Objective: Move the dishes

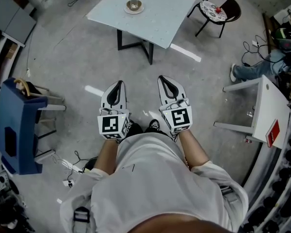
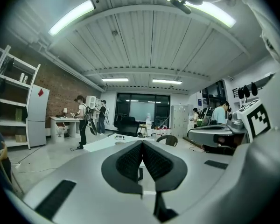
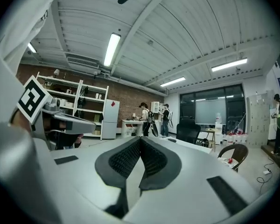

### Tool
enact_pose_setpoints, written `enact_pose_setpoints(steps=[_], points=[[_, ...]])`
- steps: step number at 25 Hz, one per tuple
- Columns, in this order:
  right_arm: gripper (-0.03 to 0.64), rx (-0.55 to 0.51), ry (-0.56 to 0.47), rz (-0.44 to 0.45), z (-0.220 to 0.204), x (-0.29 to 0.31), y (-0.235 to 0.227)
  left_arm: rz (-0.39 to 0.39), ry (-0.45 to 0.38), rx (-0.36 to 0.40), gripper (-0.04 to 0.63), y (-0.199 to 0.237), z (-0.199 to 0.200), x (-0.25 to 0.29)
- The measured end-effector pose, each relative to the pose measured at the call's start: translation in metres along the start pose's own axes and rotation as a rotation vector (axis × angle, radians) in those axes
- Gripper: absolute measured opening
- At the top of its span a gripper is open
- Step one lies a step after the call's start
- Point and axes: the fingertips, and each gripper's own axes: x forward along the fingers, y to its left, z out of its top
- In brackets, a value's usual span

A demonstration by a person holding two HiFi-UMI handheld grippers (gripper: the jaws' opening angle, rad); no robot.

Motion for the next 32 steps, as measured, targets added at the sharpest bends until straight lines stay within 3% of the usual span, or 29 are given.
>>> enact_pose_setpoints(steps=[7,10,21,27,32], points=[[0.016,0.005,0.038,0.0,-0.012,0.01,0.008,-0.022,0.005,-0.02,0.018,0.021,-0.007,0.0],[0.055,0.013,0.048,-0.004,-0.011,0.022,0.019,-0.031,0.001,-0.024,0.018,0.039,-0.007,-0.001],[0.094,0.051,0.074,-0.032,-0.014,0.084,0.049,-0.046,0.011,-0.046,0.018,0.115,-0.015,0.001],[0.1,0.05,0.074,-0.033,-0.015,0.134,0.028,-0.04,0.014,-0.062,0.018,0.143,-0.018,0.048],[0.104,0.058,0.064,-0.028,-0.018,0.199,-0.016,-0.046,0.028,-0.043,0.018,0.162,-0.019,0.118]])
